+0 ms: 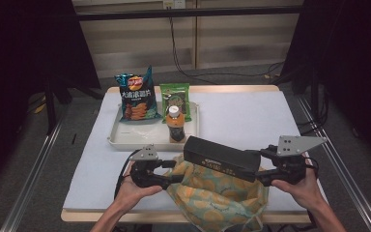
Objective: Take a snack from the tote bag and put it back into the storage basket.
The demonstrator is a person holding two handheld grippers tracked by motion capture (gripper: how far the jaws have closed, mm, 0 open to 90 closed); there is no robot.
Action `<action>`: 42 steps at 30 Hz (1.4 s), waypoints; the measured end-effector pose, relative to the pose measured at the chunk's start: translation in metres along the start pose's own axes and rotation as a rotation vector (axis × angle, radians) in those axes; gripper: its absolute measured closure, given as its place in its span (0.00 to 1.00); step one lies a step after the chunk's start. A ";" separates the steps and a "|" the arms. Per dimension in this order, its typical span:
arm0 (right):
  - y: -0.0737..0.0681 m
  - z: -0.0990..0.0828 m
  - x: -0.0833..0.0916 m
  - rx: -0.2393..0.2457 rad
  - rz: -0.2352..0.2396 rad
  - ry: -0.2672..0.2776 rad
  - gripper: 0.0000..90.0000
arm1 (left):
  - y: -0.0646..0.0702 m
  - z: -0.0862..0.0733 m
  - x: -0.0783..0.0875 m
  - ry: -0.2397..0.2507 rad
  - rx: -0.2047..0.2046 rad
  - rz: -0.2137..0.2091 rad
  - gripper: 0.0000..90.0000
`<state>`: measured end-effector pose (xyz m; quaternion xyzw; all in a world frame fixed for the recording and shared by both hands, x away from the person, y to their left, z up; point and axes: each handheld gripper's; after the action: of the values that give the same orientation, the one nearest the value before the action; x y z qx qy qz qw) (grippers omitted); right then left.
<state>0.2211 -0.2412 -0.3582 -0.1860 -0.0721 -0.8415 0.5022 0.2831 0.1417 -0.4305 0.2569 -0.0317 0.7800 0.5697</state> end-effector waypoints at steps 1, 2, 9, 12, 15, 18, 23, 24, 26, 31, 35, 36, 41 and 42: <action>0.000 0.000 -0.001 0.005 0.003 0.002 0.48 | 0.000 0.001 0.002 0.004 0.000 -0.007 0.35; 0.000 0.001 -0.002 0.003 0.004 -0.001 0.48 | 0.001 0.002 0.003 0.013 -0.002 -0.015 0.33; -0.001 -0.001 -0.012 0.011 0.030 -0.012 0.48 | 0.002 0.011 0.012 0.057 -0.021 -0.069 0.21; -0.003 -0.003 -0.015 0.014 0.038 -0.024 0.48 | 0.001 0.016 0.016 0.069 -0.047 -0.063 0.22; -0.004 -0.003 -0.018 0.011 0.051 -0.033 0.48 | 0.000 0.018 0.017 0.085 -0.060 -0.062 0.23; -0.004 -0.003 -0.023 0.012 0.060 -0.038 0.48 | -0.002 0.019 0.016 0.085 -0.066 -0.070 0.24; -0.004 -0.001 -0.033 0.023 0.083 -0.053 0.48 | -0.006 0.022 0.015 0.080 -0.086 -0.065 0.22; -0.005 -0.001 -0.035 0.025 0.086 -0.057 0.48 | -0.006 0.022 0.014 0.084 -0.081 -0.080 0.21; -0.007 0.000 -0.037 0.031 0.092 -0.062 0.48 | -0.005 0.024 0.012 0.069 -0.097 -0.085 0.19; -0.009 0.001 -0.039 0.036 0.103 -0.062 0.48 | -0.001 0.027 0.007 0.060 -0.123 -0.098 0.17; -0.012 0.002 -0.040 0.047 0.114 -0.063 0.48 | 0.000 0.031 0.003 0.060 -0.141 -0.124 0.16; -0.012 0.002 -0.040 0.049 0.114 -0.062 0.48 | 0.001 0.032 0.003 0.059 -0.143 -0.126 0.17; -0.012 0.002 -0.042 0.047 0.117 -0.062 0.48 | -0.002 0.035 0.001 0.059 -0.170 -0.141 0.20; -0.011 0.002 -0.042 0.047 0.117 -0.062 0.48 | -0.002 0.035 0.001 0.058 -0.179 -0.143 0.20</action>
<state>0.2298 -0.2009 -0.3718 -0.2043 -0.0962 -0.8025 0.5523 0.2973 0.1314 -0.4003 0.1839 -0.0665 0.7386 0.6452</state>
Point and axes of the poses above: each handheld gripper's, and its own axes: x roughly backward along the jaws, z roughly out of its top, y roughly to its right, and after that the axes turned 3 degrees about y, right-handed
